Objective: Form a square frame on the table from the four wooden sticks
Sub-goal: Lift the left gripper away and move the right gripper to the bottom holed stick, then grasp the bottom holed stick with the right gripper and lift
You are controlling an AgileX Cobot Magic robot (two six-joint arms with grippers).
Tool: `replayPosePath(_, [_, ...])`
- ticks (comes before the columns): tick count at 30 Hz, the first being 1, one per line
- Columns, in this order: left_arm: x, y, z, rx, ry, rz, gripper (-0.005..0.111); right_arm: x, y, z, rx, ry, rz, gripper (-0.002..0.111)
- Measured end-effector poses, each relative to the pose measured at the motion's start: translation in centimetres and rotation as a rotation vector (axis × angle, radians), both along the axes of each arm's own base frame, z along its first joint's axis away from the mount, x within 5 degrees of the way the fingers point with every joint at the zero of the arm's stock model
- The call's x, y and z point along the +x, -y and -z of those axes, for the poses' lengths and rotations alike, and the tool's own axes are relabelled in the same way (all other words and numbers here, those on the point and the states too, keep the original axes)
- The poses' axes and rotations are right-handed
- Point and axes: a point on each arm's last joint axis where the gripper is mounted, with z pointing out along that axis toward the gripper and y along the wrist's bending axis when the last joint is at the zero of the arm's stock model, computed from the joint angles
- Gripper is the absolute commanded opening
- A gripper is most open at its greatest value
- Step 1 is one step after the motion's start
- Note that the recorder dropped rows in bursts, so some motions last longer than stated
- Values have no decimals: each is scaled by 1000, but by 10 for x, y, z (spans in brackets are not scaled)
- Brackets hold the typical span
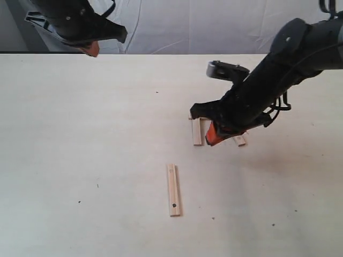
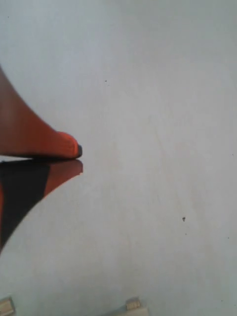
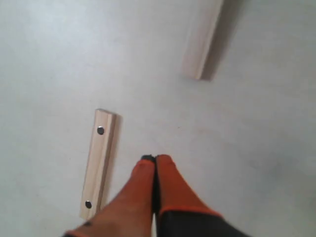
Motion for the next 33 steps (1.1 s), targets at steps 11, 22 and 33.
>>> replayPosePath(11, [-64, -28, 25, -204, -29, 113, 0, -74, -92, -7, -206, 127, -75, 30])
replayPosePath(22, [-65, -67, 49, -320, -15, -48, 0, -78, -107, 43, -287, 53, 28, 32])
replayPosePath(33, [-65, -66, 48, -325, -12, -45, 0, -77, -108, 54, -296, 37, 44, 32])
